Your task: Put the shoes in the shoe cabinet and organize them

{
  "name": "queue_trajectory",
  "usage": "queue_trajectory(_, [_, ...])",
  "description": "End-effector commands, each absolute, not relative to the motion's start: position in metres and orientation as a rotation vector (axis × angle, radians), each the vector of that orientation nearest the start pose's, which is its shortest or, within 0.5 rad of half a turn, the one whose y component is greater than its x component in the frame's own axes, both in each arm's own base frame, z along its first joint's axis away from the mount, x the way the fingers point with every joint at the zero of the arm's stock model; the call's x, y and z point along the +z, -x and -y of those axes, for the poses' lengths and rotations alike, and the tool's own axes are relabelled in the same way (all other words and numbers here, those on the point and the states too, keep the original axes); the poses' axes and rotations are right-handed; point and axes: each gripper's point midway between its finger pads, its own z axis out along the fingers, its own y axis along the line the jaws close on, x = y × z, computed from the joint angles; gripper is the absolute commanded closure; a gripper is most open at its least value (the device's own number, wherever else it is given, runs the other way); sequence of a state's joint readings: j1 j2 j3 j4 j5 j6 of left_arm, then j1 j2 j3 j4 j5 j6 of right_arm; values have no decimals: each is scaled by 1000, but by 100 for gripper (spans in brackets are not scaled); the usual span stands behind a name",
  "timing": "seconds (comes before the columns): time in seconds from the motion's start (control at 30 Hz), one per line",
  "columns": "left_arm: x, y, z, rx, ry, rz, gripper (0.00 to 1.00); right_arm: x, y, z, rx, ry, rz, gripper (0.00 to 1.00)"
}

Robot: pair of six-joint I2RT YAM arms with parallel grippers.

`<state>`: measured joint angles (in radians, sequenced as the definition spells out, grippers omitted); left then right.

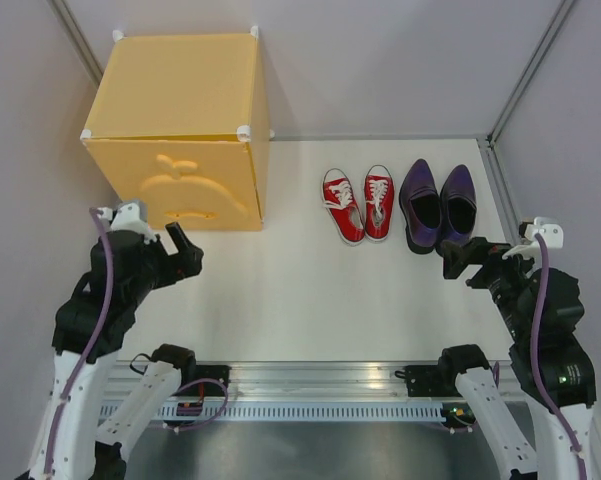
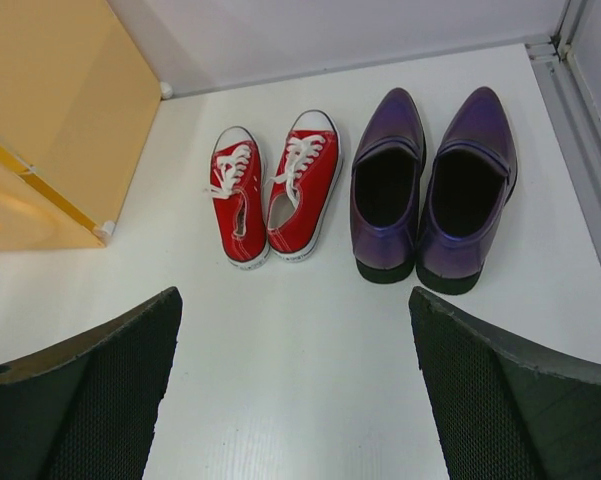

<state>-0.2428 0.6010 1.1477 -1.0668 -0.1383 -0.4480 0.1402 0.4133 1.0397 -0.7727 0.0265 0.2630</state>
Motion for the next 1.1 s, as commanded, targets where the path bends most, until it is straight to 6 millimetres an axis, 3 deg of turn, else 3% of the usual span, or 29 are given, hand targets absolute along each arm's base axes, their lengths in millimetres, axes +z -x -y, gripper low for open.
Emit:
queue_trajectory(0.0, [288,-197,44,-282,340,-2123,0,323,-191,-35,289,-132,-1751,2])
queue_trajectory(0.13, [302,-225,45,-245,392,-2128,0,296,-200,-38,291,-146,-1825,2])
queue_trajectory(0.27, [338,-255,50,-266,434,-2047,0,275,-204,-47,336,-124,-1862,2])
queue_trajectory(0.37, [351,-282,57,-261,461,-2022,0,273,-202,-55,385,-99,-1830,2])
queue_trajectory(0.43, [349,-301,65,-210,460,-2038,0,273,-200,-53,380,-110,-1810,2])
queue_trajectory(0.47, [362,-306,68,-209,470,-2004,0,273,-200,-49,362,-127,-1805,2])
queue_trajectory(0.53, [361,-323,76,-136,480,-1998,0,273,-200,-47,353,-142,-1797,2])
queue_trajectory(0.67, [381,-347,91,-80,520,-1925,0,272,-198,-46,342,-155,-1784,2])
queue_trajectory(0.87, [405,-362,102,22,598,-1796,0,273,-195,-47,352,-150,-1769,2])
queue_trajectory(1.07, [400,-374,104,121,604,-1770,0,274,-194,-48,358,-145,-1762,2])
